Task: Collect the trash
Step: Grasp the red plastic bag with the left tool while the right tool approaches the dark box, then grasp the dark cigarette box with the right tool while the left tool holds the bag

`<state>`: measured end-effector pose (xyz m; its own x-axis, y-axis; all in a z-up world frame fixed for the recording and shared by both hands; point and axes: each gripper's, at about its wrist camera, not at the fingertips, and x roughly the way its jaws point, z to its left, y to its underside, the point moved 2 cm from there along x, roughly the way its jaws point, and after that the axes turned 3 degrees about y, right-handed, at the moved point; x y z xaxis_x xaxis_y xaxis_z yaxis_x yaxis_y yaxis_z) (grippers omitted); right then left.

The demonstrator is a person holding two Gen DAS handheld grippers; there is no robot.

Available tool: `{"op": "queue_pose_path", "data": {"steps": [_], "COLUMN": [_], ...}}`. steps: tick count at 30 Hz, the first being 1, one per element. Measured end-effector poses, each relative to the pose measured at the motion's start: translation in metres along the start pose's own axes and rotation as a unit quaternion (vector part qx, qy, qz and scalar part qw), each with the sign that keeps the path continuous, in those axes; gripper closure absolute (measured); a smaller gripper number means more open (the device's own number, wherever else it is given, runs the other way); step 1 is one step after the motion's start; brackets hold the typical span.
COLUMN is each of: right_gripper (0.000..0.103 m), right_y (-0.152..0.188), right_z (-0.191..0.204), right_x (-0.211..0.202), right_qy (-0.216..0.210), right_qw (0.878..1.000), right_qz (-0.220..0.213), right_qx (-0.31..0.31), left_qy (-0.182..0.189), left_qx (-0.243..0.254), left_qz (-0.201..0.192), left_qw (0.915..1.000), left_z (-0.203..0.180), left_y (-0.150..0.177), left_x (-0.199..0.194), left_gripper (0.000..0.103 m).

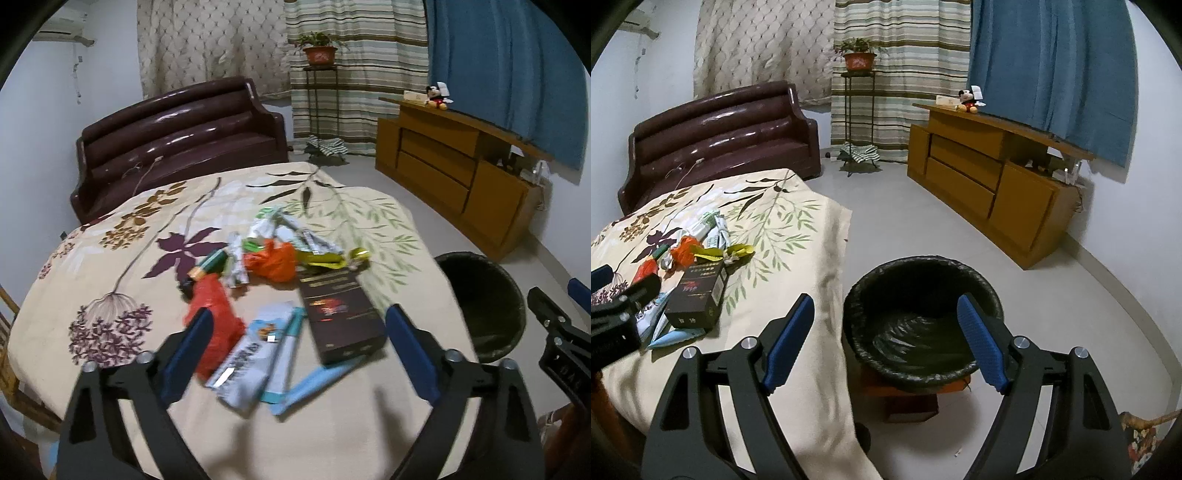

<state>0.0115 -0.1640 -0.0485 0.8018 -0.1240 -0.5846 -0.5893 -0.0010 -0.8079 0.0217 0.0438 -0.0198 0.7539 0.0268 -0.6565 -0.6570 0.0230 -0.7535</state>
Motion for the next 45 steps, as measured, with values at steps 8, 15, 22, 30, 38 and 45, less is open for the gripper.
{"op": "queue_pose_path", "data": {"steps": [8,15,22,30,38,45], "right_gripper": [0.024,0.024,0.024,0.024,0.024,0.016], "right_y": [-0.003,-0.007,-0.009,-0.010,-0.010,-0.011], "right_z": [0.023,0.047,0.065,0.078,0.095,0.116], "right_x": [0.006,0.013,0.019,0.020,0.017,0.014], "right_qy": [-0.022,-0.044,-0.057,-0.065,-0.074,-0.100], "right_qw": [1.000,0.999,0.998,0.997,0.995,0.993], "right_qz": [0.007,0.014,0.020,0.024,0.025,0.026], "right_qx": [-0.013,-0.023,-0.036,-0.042,-0.054,-0.054], "left_qy": [-0.016,-0.026,-0.007,0.038,0.064,0.047], "left_qx": [-0.013,-0.024,-0.031,-0.024,-0.020,-0.008], "left_qz": [0.024,0.045,0.067,0.104,0.099,0.080], "left_qw": [0.9995,0.9984,0.9973,0.9936,0.9929,0.9957], "left_z": [0.043,0.073,0.081,0.087,0.090,0.106], "left_y": [0.008,0.007,0.003,0.011,0.014,0.018], "left_x": [0.010,0.026,0.047,0.067,0.063,0.047], "left_gripper": [0.027,0.027,0.027,0.051,0.063,0.064]}}
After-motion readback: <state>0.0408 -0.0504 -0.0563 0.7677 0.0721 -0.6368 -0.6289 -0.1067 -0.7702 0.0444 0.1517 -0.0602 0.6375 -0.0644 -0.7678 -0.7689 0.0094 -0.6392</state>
